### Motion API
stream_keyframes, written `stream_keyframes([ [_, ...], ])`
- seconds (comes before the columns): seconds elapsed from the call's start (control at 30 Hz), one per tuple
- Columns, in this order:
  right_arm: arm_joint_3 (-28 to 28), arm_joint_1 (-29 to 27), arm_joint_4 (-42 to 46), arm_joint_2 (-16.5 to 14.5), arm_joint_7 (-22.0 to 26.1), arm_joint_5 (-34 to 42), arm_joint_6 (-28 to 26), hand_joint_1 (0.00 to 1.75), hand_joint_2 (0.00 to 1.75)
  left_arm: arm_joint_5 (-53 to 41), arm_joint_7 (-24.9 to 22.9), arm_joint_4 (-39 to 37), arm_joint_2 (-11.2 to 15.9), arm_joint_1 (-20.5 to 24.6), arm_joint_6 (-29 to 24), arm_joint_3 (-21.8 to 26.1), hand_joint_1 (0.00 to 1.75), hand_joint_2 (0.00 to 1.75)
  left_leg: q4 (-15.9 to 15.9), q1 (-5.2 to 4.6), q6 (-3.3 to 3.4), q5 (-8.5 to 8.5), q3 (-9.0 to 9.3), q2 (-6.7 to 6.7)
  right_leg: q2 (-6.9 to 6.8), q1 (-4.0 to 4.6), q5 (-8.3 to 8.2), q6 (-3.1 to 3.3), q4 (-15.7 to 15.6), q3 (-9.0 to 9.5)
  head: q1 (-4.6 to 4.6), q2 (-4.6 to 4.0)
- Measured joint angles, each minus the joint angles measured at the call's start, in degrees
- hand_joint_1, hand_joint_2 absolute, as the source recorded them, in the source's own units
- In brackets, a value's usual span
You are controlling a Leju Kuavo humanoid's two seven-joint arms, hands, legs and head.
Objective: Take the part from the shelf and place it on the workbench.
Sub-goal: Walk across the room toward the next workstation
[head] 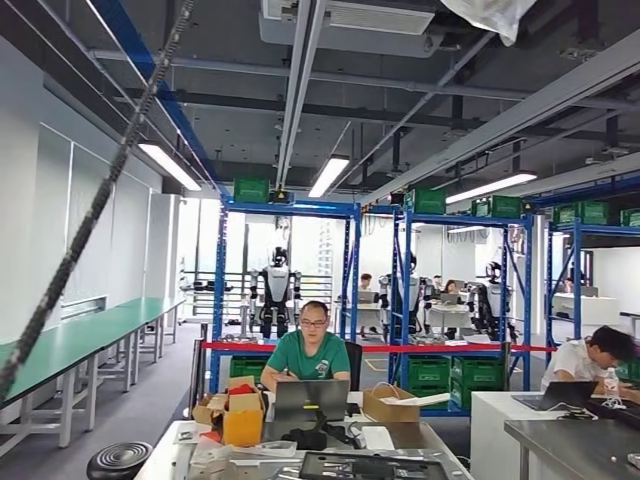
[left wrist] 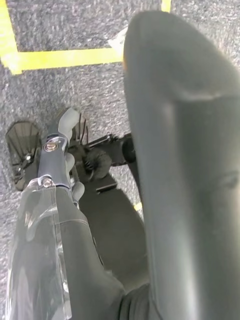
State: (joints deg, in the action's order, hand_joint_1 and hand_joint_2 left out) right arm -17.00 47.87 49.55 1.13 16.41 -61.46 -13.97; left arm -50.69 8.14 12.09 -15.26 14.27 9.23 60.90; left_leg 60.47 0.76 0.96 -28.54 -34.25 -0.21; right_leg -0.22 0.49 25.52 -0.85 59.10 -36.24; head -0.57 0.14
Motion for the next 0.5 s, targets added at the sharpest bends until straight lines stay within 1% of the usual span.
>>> stream_keyframes([
  [0.03, 0.01, -0.04, -0.01, 0.03, 0.00, 0.02, -0.01, 0.00, 0.00, 0.00, 0.01, 0.00, -0.01, 0.00, -0.03, 0.01, 0.00, 0.00, -0.09, 0.01, 0.34, 0.22, -0.06, 0.01, 0.02, -0.10, 0.34, -0.24, 0.29, -0.14, -0.01, -0.01],
  [0.07, 0.02, -0.02, -0.02, 0.10, 0.00, 0.04, -0.01, 0.00, 0.00, 0.00, 0.03, 0.00, -0.02, 0.06, -0.05, 0.02, 0.00, 0.00, -0.19, 0.07, 0.68, 0.44, -0.13, 0.03, 0.03, -0.21, 1.30, -0.51, 1.39, -0.55, -0.01, -0.01],
  [0.1, 0.03, 0.03, -0.03, 0.19, 0.00, 0.10, -0.01, 0.00, 0.00, 0.00, 0.06, 0.00, -0.04, 0.14, -0.05, 0.03, 0.00, 0.00, -0.27, 0.15, 0.99, 0.64, -0.22, 0.06, 0.05, -0.31, 2.90, -0.76, 3.67, -1.41, 0.00, -0.01],
  [0.17, 0.04, -0.05, -0.10, 0.35, -0.01, 0.22, -0.01, 0.00, 0.00, 0.00, 0.11, 0.00, -0.05, 0.21, -0.05, 0.04, 0.00, 0.00, -0.26, 0.07, 1.33, 0.88, -0.50, 0.10, 0.05, -0.51, 6.93, -1.20, 11.28, -4.29, -0.01, -0.01],
  [0.2, 0.03, -0.21, -0.16, 0.42, -0.01, 0.25, 0.00, 0.00, 0.00, 0.00, 0.14, 0.00, -0.06, 0.18, -0.05, 0.06, 0.00, 0.00, -0.25, 0.01, 1.43, 0.97, -0.62, 0.12, 0.05, -0.58, 8.22, -1.32, 14.66, -5.56, -0.01, -0.01],
  [0.23, 0.03, -0.39, -0.22, 0.47, 0.00, 0.26, 0.01, 0.00, 0.00, 0.00, 0.15, 0.00, -0.06, 0.14, -0.05, 0.09, 0.00, 0.00, -0.24, -0.04, 1.48, 1.04, -0.71, 0.13, 0.05, -0.62, 8.55, -1.39, 16.34, -6.04, -0.01, -0.01],
  [0.27, 0.02, -0.51, -0.25, 0.50, -0.01, 0.26, 0.00, 0.00, 0.00, 0.00, 0.16, 0.00, -0.06, 0.12, -0.05, 0.12, 0.00, 0.00, -0.23, -0.08, 1.48, 1.09, -0.75, 0.13, 0.05, -0.63, 7.75, -1.38, 15.58, -5.37, -0.01, -0.01],
  [0.3, 0.02, -0.54, -0.26, 0.52, -0.01, 0.28, -0.02, 0.00, 0.00, 0.01, 0.17, 0.00, -0.07, 0.12, -0.05, 0.16, 0.00, 0.00, -0.23, -0.10, 1.47, 1.12, -0.73, 0.12, 0.06, -0.62, 6.06, -1.30, 12.58, -3.66, -0.01, -0.01],
  [0.33, 0.03, -0.47, -0.25, 0.53, -0.01, 0.32, -0.04, 0.00, 0.00, 0.01, 0.19, 0.00, -0.08, 0.14, -0.05, 0.19, 0.00, 0.00, -0.23, -0.11, 1.42, 1.15, -0.70, 0.12, 0.08, -0.60, 4.19, -1.16, 8.33, -1.45, -0.01, -0.01],
  [0.37, 0.03, -0.37, -0.25, 0.53, -0.01, 0.37, -0.06, 0.00, 0.00, 0.02, 0.22, 0.00, -0.09, 0.20, -0.05, 0.22, 0.00, 0.00, -0.23, -0.18, 1.28, 1.23, -0.77, 0.10, 0.14, -0.47, 2.70, -0.95, 4.50, 0.49, -0.01, -0.01],
  [0.4, 0.03, -0.30, -0.25, 0.54, -0.01, 0.42, -0.08, 0.00, 0.00, 0.04, 0.26, 0.00, -0.10, 0.24, -0.05, 0.25, 0.00, 0.00, -0.25, -0.18, 1.05, 1.37, -0.92, 0.09, 0.21, -0.31, 1.77, -0.70, 1.75, 1.74, 0.00, 0.01],
  [0.43, 0.03, -0.30, -0.26, 0.56, -0.02, 0.46, -0.09, 0.00, 0.00, 0.05, 0.30, 0.00, -0.13, 0.25, -0.05, 0.27, 0.00, 0.00, -0.27, -0.18, 0.80, 1.52, -1.13, 0.09, 0.28, -0.14, 1.51, -0.50, 0.44, 2.22, 0.00, 0.02],
  [0.5, 0.03, -0.38, -0.26, 0.58, -0.02, 0.49, -0.11, 0.00, 0.00, 0.09, 0.32, 0.00, -0.21, 0.18, -0.05, 0.31, 0.00, 0.00, -0.36, -0.14, 0.25, 1.82, -1.45, 0.09, 0.33, 0.05, 1.49, -0.11, -0.08, 2.15, 0.01, 0.03],
])
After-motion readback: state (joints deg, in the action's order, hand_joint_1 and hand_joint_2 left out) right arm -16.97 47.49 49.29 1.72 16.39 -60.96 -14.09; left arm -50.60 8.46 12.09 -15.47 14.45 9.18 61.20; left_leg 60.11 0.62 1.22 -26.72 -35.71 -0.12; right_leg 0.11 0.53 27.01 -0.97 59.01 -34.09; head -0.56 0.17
